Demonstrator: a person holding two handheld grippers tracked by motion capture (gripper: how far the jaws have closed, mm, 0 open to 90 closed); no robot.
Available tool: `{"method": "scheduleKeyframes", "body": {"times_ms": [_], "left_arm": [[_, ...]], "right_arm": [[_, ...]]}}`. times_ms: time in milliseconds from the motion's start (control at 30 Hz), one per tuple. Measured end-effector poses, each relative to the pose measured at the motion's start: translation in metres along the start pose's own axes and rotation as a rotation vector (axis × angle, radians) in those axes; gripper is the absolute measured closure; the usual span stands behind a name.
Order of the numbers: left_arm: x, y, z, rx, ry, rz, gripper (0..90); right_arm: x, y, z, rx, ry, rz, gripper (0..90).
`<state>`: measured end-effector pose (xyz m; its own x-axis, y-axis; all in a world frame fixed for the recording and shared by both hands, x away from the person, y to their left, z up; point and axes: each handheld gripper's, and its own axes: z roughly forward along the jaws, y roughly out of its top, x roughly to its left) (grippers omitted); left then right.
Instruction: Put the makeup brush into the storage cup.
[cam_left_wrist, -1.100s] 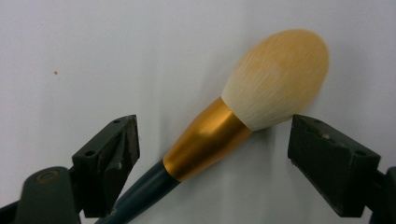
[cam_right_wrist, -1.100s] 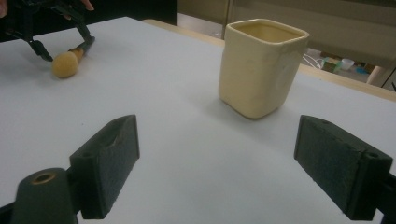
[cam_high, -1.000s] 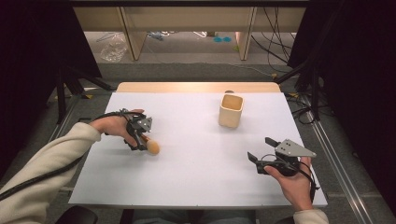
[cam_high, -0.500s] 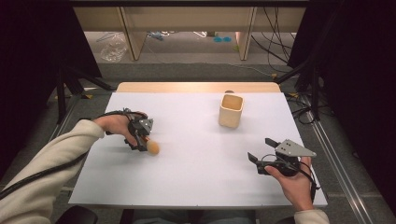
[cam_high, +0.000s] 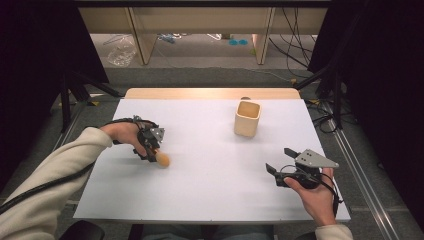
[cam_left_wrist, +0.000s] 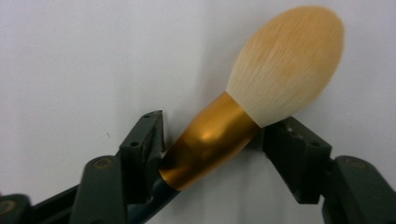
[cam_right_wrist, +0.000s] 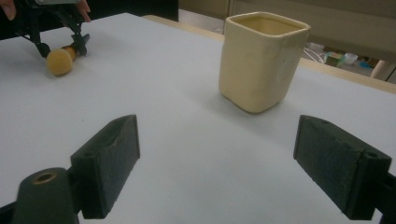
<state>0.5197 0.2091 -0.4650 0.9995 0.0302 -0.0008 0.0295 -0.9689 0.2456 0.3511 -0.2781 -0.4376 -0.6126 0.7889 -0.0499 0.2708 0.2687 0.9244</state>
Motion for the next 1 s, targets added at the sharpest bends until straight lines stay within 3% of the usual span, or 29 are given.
{"method": "scheduleKeyframes", "body": {"times_ms": [133,267,433,567,633,833,1000], "left_arm": [[-0.0012,0.0014,-0.0007,0.01,0.0,0.008,43.2],[-0.0037,0.0024,-0.0012,0.015,-0.002,0.017,48.3],[-0.006,0.002,-0.0023,0.015,-0.005,0.017,56.0],[-0.0078,0.0038,-0.0022,0.028,-0.013,0.007,58.0],[-0.0081,0.0037,-0.0024,0.026,-0.011,0.009,59.5],[-0.0089,0.0054,-0.0023,0.033,-0.012,0.001,62.9],[-0.0088,0.0094,-0.0021,0.066,-0.015,-0.004,63.9]], "right_arm": [[0.0012,0.0002,-0.0014,0.025,0.011,0.024,15.5],[0.0008,0.0005,-0.0019,0.035,0.007,0.017,15.5],[-0.0003,-0.0004,0.0007,0.005,0.002,0.0,15.5],[0.0003,-0.0006,-0.0002,0.026,0.004,0.021,15.5],[-0.001,-0.0006,-0.0005,0.019,0.001,0.005,15.5],[-0.0003,-0.0006,-0.0006,0.028,0.004,0.019,15.5],[-0.0016,-0.0011,-0.0004,0.017,0.004,0.014,15.3]]}}
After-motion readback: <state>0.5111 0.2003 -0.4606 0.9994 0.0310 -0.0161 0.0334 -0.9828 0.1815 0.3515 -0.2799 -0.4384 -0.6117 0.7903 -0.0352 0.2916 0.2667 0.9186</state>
